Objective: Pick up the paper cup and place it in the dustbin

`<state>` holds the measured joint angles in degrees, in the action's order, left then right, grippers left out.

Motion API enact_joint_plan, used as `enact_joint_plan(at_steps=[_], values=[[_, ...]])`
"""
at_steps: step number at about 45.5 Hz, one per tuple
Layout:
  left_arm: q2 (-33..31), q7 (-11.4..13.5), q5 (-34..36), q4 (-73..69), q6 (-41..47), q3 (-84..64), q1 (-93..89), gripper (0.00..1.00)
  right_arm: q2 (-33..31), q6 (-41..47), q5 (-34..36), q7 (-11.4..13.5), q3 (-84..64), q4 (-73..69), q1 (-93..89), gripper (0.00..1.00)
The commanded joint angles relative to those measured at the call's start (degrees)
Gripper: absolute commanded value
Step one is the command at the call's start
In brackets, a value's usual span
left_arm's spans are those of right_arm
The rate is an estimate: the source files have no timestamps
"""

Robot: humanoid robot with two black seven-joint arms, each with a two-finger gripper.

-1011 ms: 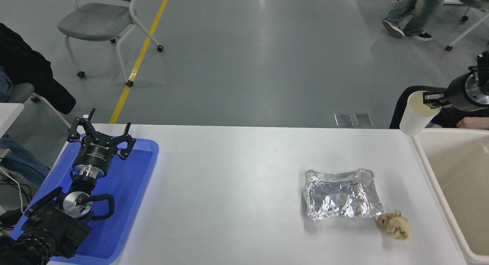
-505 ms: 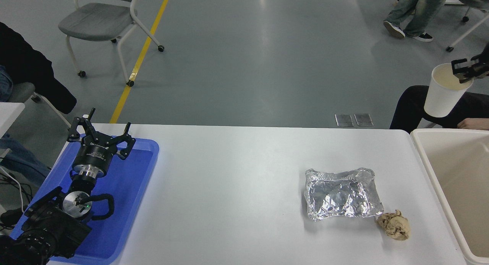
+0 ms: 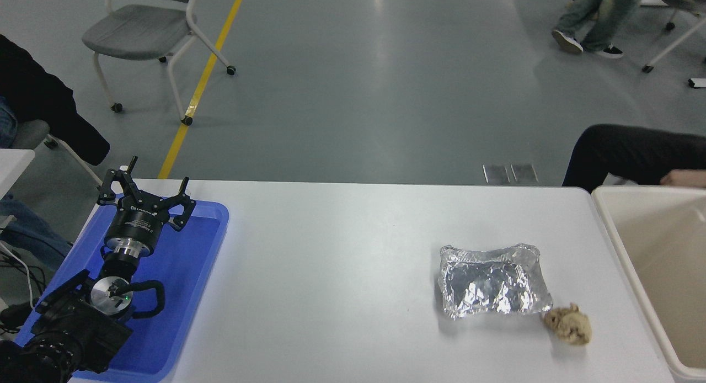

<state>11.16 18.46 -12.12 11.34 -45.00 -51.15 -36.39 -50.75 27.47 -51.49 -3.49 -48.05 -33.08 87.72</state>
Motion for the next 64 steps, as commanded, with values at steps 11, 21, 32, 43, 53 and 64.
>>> enact_joint_plan(at_steps=[11, 21, 32, 43, 53, 64], values=[[0.00, 0.00, 0.00, -0.18, 0.00, 0.00, 0.00, 1.00, 9.78, -16.92, 5.07, -1.25, 18.43, 15.93, -36.03, 0.00], [0.09, 0.09, 0.00, -0.18, 0.00, 0.00, 0.09, 1.00, 16.90, -19.38, 13.24, -1.25, 18.52, 22.09, -44.12, 0.00], [0.09, 0.09, 0.00, 0.00, 0.00, -0.09, 0.09, 1.00, 20.34, -19.47, 17.47, -1.34, 18.60, 25.08, -46.94, 0.00], [0.09, 0.09, 0.00, -0.18, 0.00, -0.09, 0.09, 1.00, 20.34, -19.56, 17.56, -1.34, 20.01, 25.17, -47.03, 0.00], [0.09, 0.09, 0.00, 0.00, 0.00, -0.09, 0.09, 1.00, 19.90, -19.38, 17.56, -1.52, 20.18, 24.91, -46.41, 1.00], [0.09, 0.09, 0.00, -0.18, 0.00, -0.09, 0.00, 1.00, 20.07, -18.51, 16.95, -1.52, 19.40, 22.02, -41.76, 1.00]])
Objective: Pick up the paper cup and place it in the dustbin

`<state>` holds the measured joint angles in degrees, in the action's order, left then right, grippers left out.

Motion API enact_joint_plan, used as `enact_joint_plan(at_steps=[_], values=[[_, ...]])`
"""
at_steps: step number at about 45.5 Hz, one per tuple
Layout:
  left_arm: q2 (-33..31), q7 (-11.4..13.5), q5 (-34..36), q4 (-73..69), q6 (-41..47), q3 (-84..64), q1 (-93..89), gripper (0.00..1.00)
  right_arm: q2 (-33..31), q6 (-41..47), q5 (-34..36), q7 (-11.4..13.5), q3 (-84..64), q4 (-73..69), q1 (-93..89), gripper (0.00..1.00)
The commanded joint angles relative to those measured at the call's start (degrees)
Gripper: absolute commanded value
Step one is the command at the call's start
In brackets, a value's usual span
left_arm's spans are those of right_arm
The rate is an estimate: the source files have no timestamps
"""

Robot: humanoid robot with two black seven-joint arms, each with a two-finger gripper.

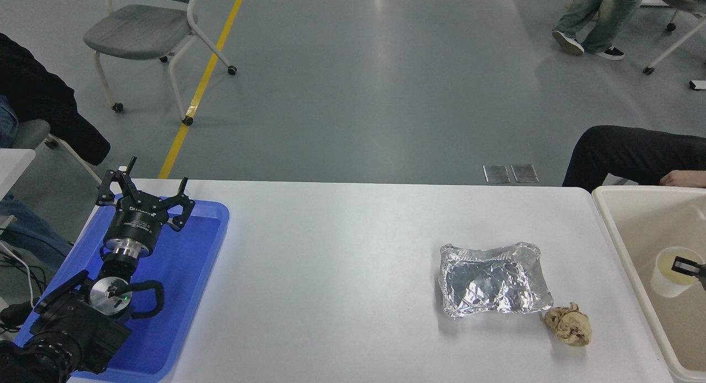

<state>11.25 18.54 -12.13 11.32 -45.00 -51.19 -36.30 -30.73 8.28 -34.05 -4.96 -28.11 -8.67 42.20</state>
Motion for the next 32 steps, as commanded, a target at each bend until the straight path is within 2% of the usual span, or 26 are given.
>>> enact_joint_plan(at_steps=[1, 9, 17, 26, 32], values=[[0.00, 0.00, 0.00, 0.02, 0.00, -0.05, -0.09, 1.00, -0.29, 0.68, -0.58, -0.05, -0.80, -3.62, 5.15, 1.00], [0.00, -0.09, 0.00, -0.15, 0.00, 0.03, -0.09, 1.00, -6.35, 1.39, -2.33, 0.12, -8.35, -16.80, 18.86, 1.00], [-0.09, -0.09, 0.00, 0.02, 0.00, 0.03, -0.17, 1.00, -10.93, 3.31, -7.43, 0.74, -19.07, -36.21, 39.42, 1.00], [-0.09, -0.09, 0.00, 0.02, 0.00, 0.03, -0.17, 1.00, -10.84, 11.40, -9.19, 1.00, -27.08, -56.87, 60.26, 1.00], [-0.09, -0.09, 0.00, 0.02, 0.00, 0.03, -0.17, 1.00, -8.21, 19.65, -8.93, 1.09, -27.35, -66.02, 68.00, 1.00]])
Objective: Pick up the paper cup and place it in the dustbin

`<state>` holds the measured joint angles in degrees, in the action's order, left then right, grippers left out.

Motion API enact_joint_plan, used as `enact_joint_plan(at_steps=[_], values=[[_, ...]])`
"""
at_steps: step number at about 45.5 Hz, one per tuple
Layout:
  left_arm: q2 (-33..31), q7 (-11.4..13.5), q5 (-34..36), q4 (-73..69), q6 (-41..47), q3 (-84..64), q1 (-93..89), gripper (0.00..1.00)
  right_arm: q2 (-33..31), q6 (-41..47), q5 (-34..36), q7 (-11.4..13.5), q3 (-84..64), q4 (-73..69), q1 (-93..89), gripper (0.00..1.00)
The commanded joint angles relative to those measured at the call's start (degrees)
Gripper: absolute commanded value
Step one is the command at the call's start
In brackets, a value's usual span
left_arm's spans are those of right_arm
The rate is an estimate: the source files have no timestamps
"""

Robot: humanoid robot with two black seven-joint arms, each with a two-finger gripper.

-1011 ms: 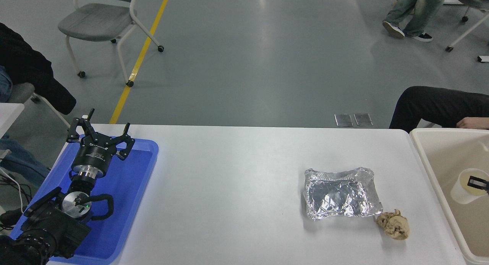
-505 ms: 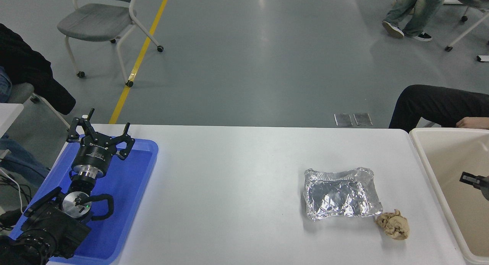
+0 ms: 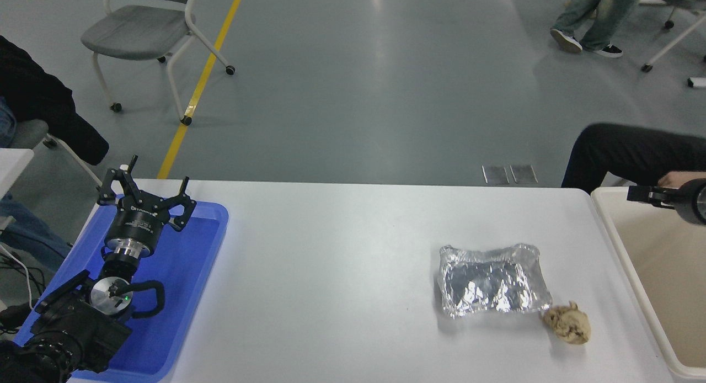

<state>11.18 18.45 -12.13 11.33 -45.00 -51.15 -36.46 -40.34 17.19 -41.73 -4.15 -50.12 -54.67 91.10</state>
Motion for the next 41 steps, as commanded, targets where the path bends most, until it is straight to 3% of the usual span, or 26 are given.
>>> enact_joint_plan(at_steps=[1, 7, 14, 26, 32, 41], values=[[-0.02, 0.01, 0.00, 0.01, 0.00, 0.00, -0.02, 1.00, 2.27, 11.89, -1.25, 0.28, -5.34, -21.09, 20.07, 1.00], [0.07, 0.09, 0.00, 0.01, 0.00, 0.00, 0.07, 1.00, 8.07, 16.46, 0.77, 0.46, -5.86, -27.68, 25.69, 1.00], [0.16, 0.10, 0.00, 0.01, 0.00, 0.00, 0.16, 1.00, 16.59, 24.72, 13.15, 0.37, -7.97, -28.92, 34.13, 1.00], [0.16, 0.10, 0.00, -0.17, 0.00, 0.00, 0.25, 1.00, 29.70, 27.81, 27.58, 0.37, -13.86, -28.74, 38.97, 1.00], [0.16, 0.10, 0.00, 0.01, 0.00, 0.00, 0.25, 1.00, 29.18, 27.81, 28.72, 0.37, -16.41, -29.01, 39.85, 1.00], [0.16, 0.10, 0.00, 0.01, 0.00, 0.00, 0.25, 1.00, 22.51, 27.81, 28.81, 0.46, -19.31, -32.17, 40.12, 1.00]])
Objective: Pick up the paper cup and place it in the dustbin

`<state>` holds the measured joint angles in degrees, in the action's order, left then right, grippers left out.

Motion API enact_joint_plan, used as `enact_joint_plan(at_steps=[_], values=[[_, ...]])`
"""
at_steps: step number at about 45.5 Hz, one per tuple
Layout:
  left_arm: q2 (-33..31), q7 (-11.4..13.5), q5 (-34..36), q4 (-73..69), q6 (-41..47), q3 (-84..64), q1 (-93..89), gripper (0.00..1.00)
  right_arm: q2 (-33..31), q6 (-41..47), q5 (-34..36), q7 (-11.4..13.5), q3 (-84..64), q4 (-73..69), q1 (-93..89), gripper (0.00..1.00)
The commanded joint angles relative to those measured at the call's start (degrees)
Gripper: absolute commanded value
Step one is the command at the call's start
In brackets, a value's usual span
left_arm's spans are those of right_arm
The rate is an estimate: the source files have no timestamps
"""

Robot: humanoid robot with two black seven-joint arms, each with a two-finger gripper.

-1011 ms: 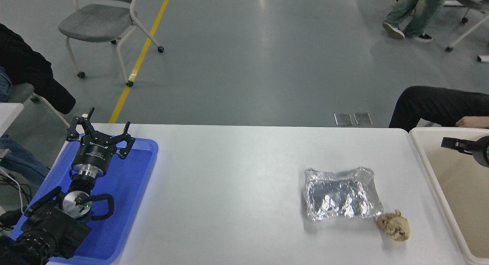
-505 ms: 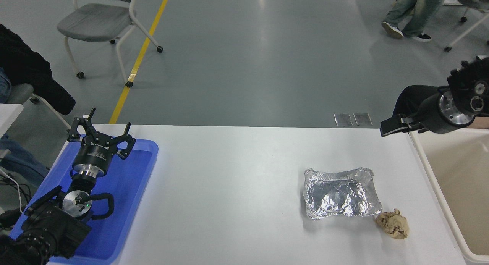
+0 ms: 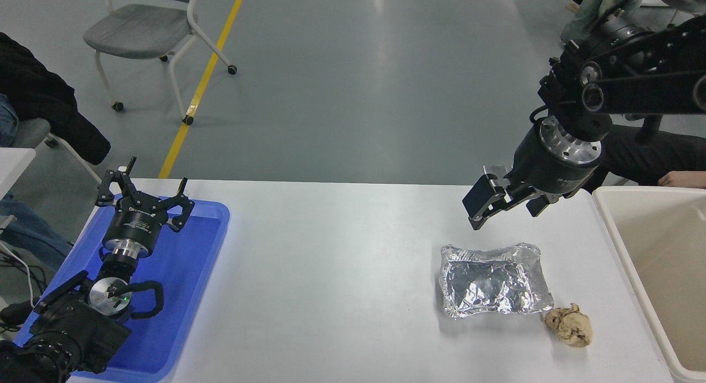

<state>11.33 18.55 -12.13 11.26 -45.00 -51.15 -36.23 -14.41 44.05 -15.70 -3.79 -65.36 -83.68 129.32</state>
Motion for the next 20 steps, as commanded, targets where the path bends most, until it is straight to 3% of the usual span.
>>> enact_joint_plan(at_steps=[1, 6, 20], values=[[0.01, 0.00, 0.00, 0.08, 0.00, 0.00, 0.02, 1.00, -4.91, 0.95, 2.69, 0.10, -4.60, -3.85, 2.43, 1.00], [0.01, 0.00, 0.00, 0.08, 0.00, 0.00, 0.02, 1.00, -10.98, 0.95, 1.29, 0.62, -7.50, -6.84, 5.33, 1.00], [0.01, -0.09, 0.00, -0.09, 0.00, 0.00, 0.02, 1.00, -9.24, 0.95, 1.90, 0.54, -7.42, -7.02, 7.88, 1.00]])
